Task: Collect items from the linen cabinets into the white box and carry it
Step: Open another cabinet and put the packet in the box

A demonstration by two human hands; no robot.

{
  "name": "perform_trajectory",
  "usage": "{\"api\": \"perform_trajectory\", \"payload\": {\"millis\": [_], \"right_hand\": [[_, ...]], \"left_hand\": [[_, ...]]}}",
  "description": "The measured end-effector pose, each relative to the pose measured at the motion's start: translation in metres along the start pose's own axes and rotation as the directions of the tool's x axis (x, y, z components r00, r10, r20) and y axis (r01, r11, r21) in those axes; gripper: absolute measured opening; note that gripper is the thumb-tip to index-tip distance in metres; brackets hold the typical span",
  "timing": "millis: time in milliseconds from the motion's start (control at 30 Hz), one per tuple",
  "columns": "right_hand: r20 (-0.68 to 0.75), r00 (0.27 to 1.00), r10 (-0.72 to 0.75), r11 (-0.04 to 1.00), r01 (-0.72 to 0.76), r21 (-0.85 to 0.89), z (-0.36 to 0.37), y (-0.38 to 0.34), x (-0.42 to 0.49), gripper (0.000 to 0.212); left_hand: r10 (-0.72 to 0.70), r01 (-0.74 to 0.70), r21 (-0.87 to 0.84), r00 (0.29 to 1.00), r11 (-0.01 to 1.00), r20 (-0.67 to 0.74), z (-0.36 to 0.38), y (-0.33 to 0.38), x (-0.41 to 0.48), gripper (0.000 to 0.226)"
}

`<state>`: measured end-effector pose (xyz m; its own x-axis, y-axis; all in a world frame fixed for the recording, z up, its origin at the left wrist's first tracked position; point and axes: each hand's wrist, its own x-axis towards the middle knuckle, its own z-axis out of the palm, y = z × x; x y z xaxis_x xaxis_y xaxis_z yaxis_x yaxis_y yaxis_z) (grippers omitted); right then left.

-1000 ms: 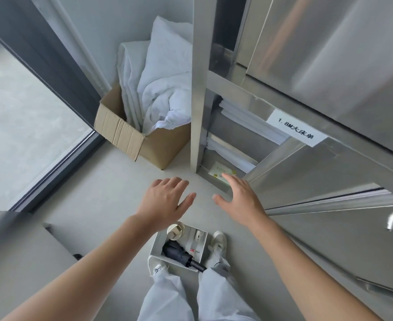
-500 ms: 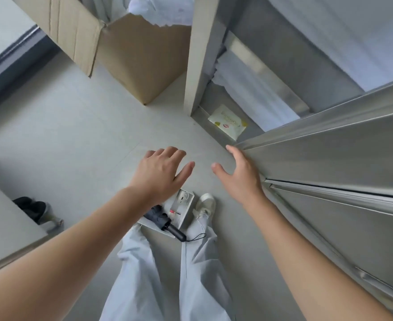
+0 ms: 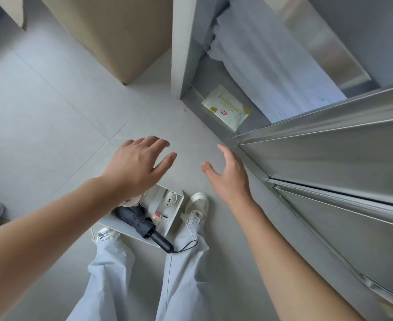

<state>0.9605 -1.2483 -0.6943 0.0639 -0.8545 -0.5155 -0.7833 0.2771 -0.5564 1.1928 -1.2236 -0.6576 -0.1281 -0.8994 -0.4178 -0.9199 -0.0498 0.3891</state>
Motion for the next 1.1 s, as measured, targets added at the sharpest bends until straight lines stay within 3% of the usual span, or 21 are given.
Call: {"api": "perform_trajectory", "payload": {"millis": [267, 500, 800, 967, 1100], "right_hand": [[-0.055, 0.998, -0.031, 0.999, 0.03, -0.026, 0.014, 0.017, 0.073, 0.067], [-0.097, 0.991, -0.088, 0.991, 0.078, -0.108, 0.038, 0.044, 0.131, 0.066], [-0.058, 0.974, -0.218, 0.921, 0.185, -0.342, 0.057, 0.062, 0.198, 0.085], [-0.038, 0.979, -0.2, 0.905, 0.169, -0.389, 0.062, 0.067, 0.202, 0.09], [-0.021, 0.97, -0.241, 0.892, 0.213, -0.398, 0.066, 0.071, 0.185, 0.081]], "left_hand": [[-0.017, 0.017, -0.015, 1.0, 1.0, -0.017, 0.033, -0.013, 0.054, 0.06], [-0.119, 0.117, -0.068, 0.992, 0.991, -0.037, 0.083, -0.033, 0.082, 0.051], [-0.193, 0.184, -0.185, 0.981, 0.965, -0.032, 0.114, -0.031, 0.1, 0.06], [-0.205, 0.195, -0.203, 0.978, 0.96, -0.027, 0.121, -0.021, 0.11, 0.058], [-0.214, 0.196, -0.236, 0.975, 0.952, -0.053, 0.121, -0.015, 0.117, 0.051]]}}
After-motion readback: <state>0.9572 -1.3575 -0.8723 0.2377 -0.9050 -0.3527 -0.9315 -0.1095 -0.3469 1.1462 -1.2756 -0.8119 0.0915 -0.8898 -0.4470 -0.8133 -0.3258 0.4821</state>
